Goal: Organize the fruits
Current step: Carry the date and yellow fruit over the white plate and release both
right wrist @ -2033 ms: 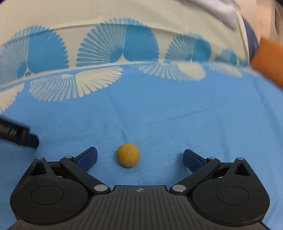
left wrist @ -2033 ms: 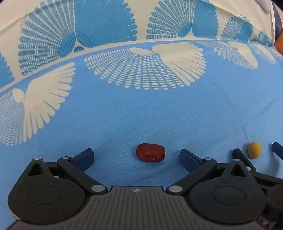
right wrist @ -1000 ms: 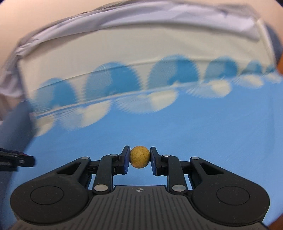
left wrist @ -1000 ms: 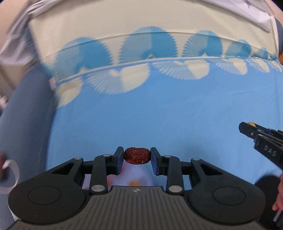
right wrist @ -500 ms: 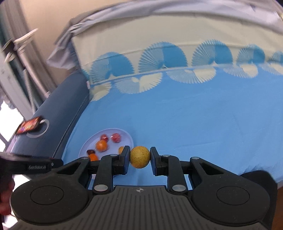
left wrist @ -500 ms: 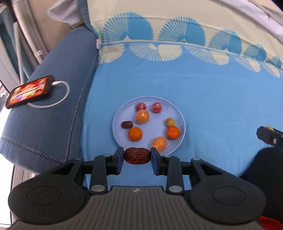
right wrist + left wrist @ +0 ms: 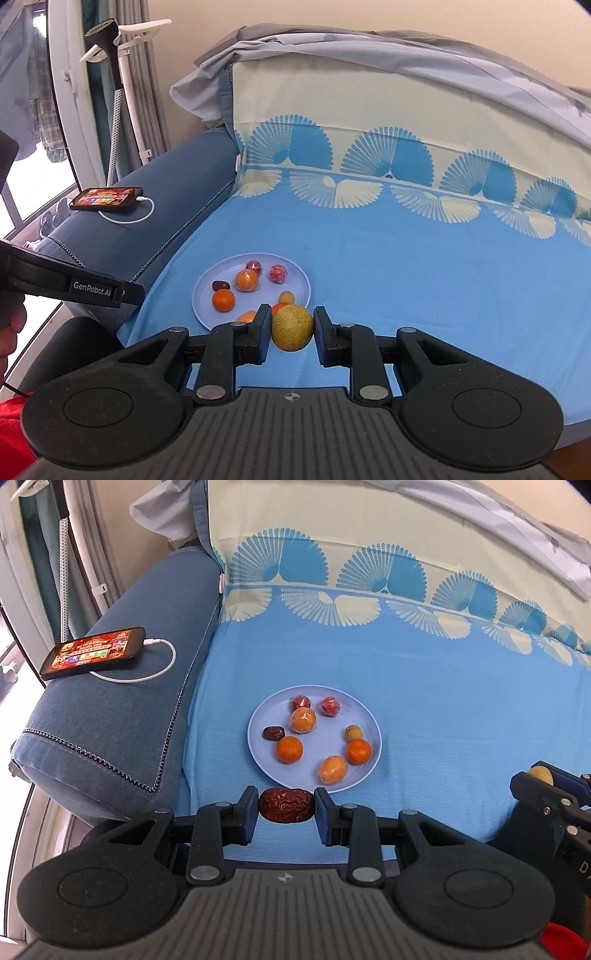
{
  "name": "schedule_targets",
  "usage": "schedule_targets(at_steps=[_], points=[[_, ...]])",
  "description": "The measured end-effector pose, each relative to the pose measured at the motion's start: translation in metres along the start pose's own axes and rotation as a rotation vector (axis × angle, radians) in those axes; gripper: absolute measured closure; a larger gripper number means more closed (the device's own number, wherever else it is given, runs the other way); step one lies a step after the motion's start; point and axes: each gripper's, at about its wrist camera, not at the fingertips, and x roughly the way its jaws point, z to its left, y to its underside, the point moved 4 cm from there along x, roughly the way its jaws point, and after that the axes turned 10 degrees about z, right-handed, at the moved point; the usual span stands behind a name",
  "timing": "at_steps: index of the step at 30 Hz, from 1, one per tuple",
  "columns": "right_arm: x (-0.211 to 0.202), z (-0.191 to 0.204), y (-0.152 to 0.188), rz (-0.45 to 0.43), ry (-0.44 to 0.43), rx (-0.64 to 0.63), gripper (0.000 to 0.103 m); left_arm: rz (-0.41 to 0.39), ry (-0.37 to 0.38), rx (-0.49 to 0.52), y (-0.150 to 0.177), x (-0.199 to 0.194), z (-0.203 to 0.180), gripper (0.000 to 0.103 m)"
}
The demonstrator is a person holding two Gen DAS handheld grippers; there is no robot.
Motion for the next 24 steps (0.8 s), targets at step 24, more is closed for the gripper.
schedule_targets(at_steps=[24], points=[[0.0032, 0.0062, -0.0009, 0.022, -0.006, -0.025, 0.077, 0.016, 0.014, -0.001, -0.0004, 0.0051, 0.0034, 0.067]])
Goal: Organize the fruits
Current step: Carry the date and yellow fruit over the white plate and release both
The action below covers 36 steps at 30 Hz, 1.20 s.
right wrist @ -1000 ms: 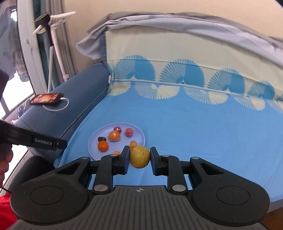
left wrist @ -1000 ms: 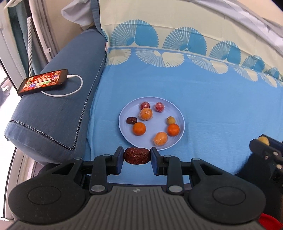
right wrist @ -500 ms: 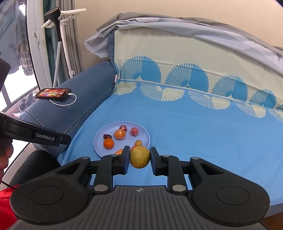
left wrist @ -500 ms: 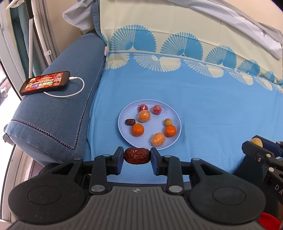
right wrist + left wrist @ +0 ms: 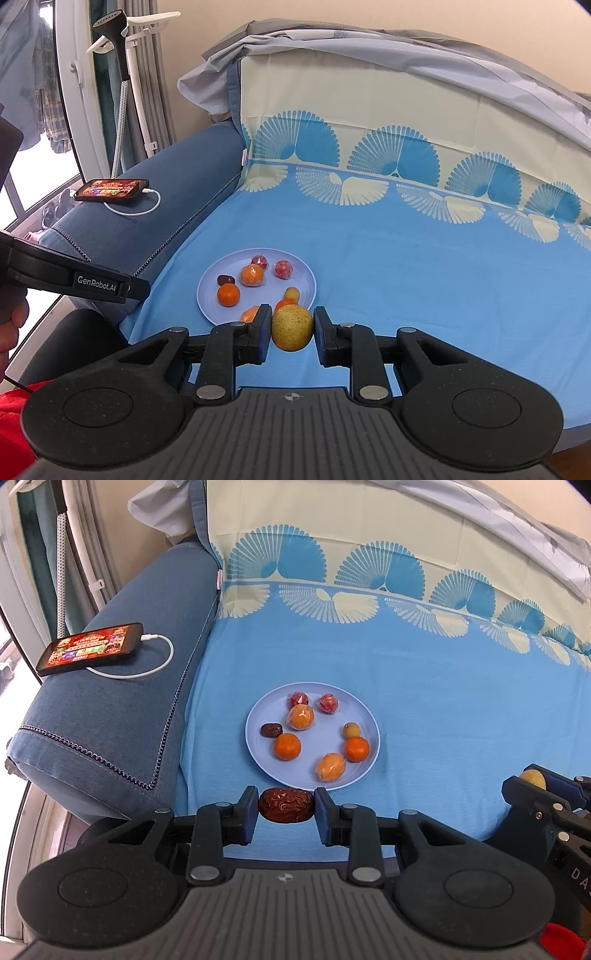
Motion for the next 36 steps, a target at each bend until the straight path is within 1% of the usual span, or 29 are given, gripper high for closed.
schedule_targets(at_steps=[6, 12, 17, 21, 26, 31, 36], points=[[0.011, 0.000, -0.001, 0.033, -0.012, -0.006, 0.077, 0.028, 0.004, -0.002, -0.002, 0.011, 0.002, 0.067], [0.028, -0.001, -0.004, 0.075, -0.014, -0.018, 0.077, 0.074, 0.013, -0.011, -0.007, 0.031, 0.006, 0.067], [0.048, -0.001, -0.009, 0.106, -0.003, -0.023, 0.077, 0.100, -0.001, -0.003, -0.016, 0.050, 0.009, 0.067], [0.069, -0.002, -0.016, 0.132, -0.005, -0.017, 0.077, 0.124, 0.006, 0.002, -0.029, 0.065, 0.010, 0.067], [0.100, 0.000, -0.030, 0.156, -0.017, -0.026, 0.077, 0.145, -0.003, 0.007, -0.054, 0.091, 0.013, 0.067], [0.140, 0.000, -0.050, 0.163, -0.031, -0.051, 0.077, 0.170, -0.019, 0.014, -0.082, 0.124, 0.013, 0.067], [0.183, 0.002, -0.066, 0.174, -0.047, -0.097, 0.077, 0.188, -0.014, 0.027, -0.104, 0.155, 0.012, 0.067]])
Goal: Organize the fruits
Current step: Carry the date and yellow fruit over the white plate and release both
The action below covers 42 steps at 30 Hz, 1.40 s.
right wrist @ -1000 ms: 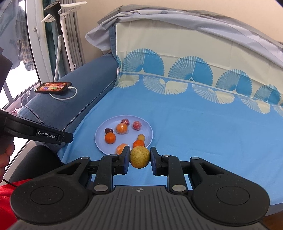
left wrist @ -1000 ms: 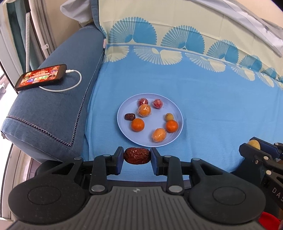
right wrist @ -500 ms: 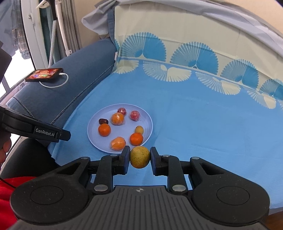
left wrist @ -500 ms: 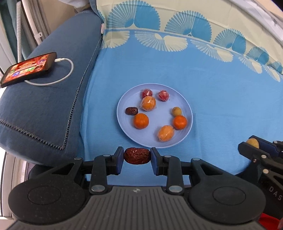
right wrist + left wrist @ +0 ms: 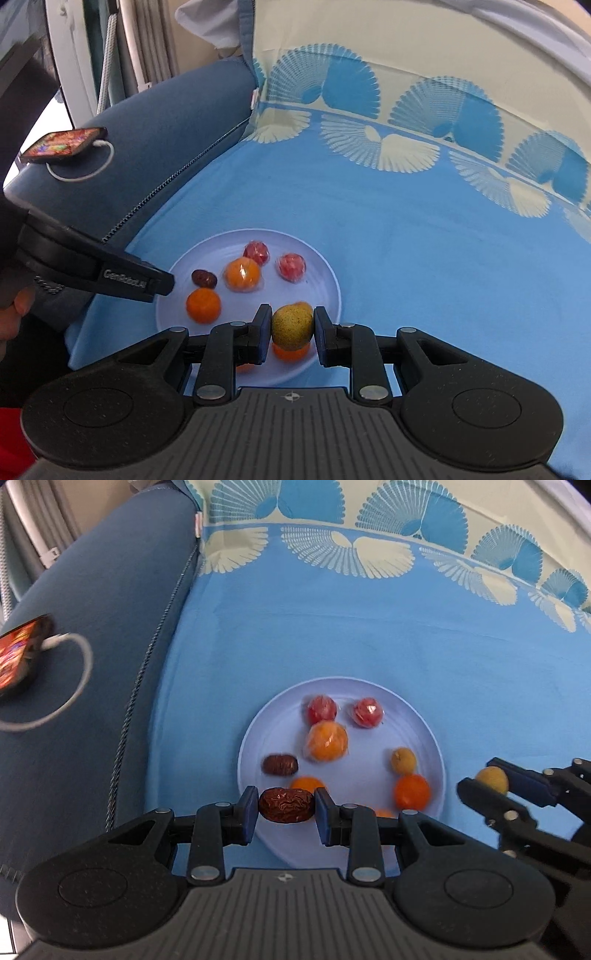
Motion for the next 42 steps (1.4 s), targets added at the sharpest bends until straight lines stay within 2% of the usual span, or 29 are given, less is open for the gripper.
schedule_targets(at_steps=[7, 10, 11, 12, 13, 14, 15, 17, 21, 24, 29, 36, 42], points=[[0.051, -0.002, -0.015, 0.036, 0.020, -0.075, 0.077, 0.026, -0.016, 0.010, -0.030, 0.040, -0.001, 0.067], [0.066, -0.002, -0.020, 0.044, 0.020, -0.098, 0.077, 0.006, -0.022, 0.012, -0.038, 0.047, -0.001, 0.064], [0.071, -0.002, -0.022, 0.047, 0.015, -0.101, 0.077, -0.008, -0.025, 0.011, -0.040, 0.047, -0.001, 0.042], [0.075, -0.002, -0.024, 0.048, 0.004, -0.107, 0.072, -0.018, -0.032, 0.007, -0.041, 0.046, -0.001, 0.013], [0.078, -0.002, -0.025, 0.055, -0.004, -0.115, 0.066, -0.037, -0.044, -0.004, -0.041, 0.043, 0.000, 0.004], [0.079, -0.001, -0.026, 0.061, -0.005, -0.122, 0.051, -0.056, -0.055, -0.015, -0.041, 0.040, 0.000, 0.000], [0.078, -0.002, -0.027, 0.059, 0.005, -0.119, 0.037, -0.072, -0.060, -0.021, -0.040, 0.035, 0.002, 0.000], [0.070, -0.003, -0.024, 0.058, 0.023, -0.103, 0.023, -0.050, -0.057, -0.006, -0.036, 0.029, 0.002, 0.000], [0.046, -0.004, -0.007, 0.079, 0.030, -0.050, 0.003, -0.017, -0.066, -0.011, -0.015, 0.013, 0.005, 0.000], [0.023, 0.000, 0.011, 0.093, 0.040, -0.002, 0.001, -0.011, -0.069, -0.023, 0.007, -0.003, 0.006, 0.000], [-0.011, 0.007, 0.033, 0.082, 0.050, 0.065, 0.001, -0.045, -0.059, -0.054, 0.041, -0.033, 0.008, 0.000], [-0.055, 0.019, 0.051, -0.008, 0.089, 0.047, 0.001, -0.116, -0.073, -0.029, 0.083, -0.068, -0.002, 0.000], [-0.079, 0.028, 0.062, -0.061, 0.100, 0.038, 0.001, -0.157, -0.078, -0.028, 0.102, -0.083, -0.002, 0.000]])
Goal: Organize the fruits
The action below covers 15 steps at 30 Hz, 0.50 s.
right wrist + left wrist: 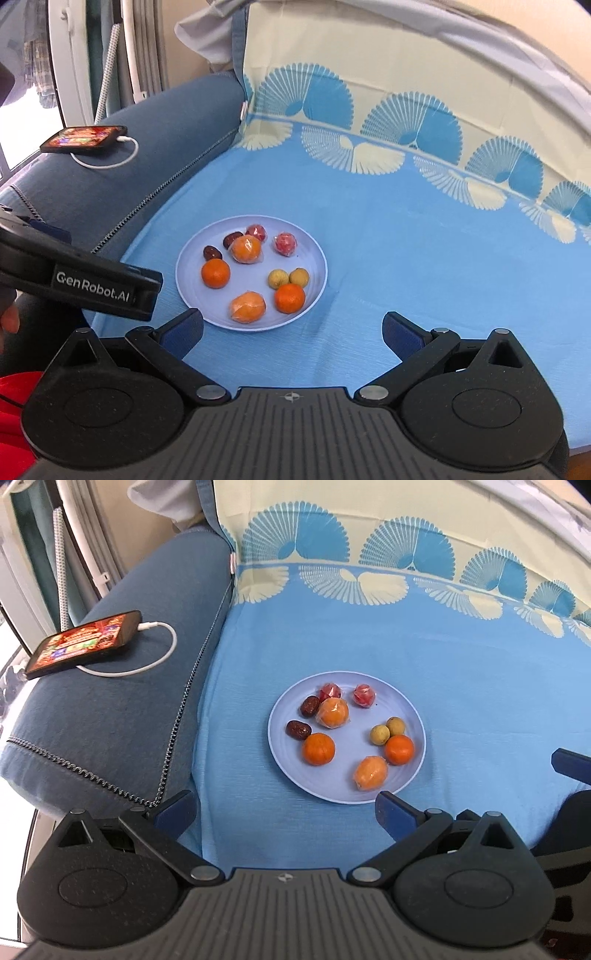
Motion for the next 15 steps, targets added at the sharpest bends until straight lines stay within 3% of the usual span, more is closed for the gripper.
schedule_targets(at_steps=[15], points=[[-0.020, 0.004, 0.003, -0.049, 0.017, -0.013, 0.001, -0.043, -0.010, 0.010, 0.006, -0.017, 0.000, 0.000]])
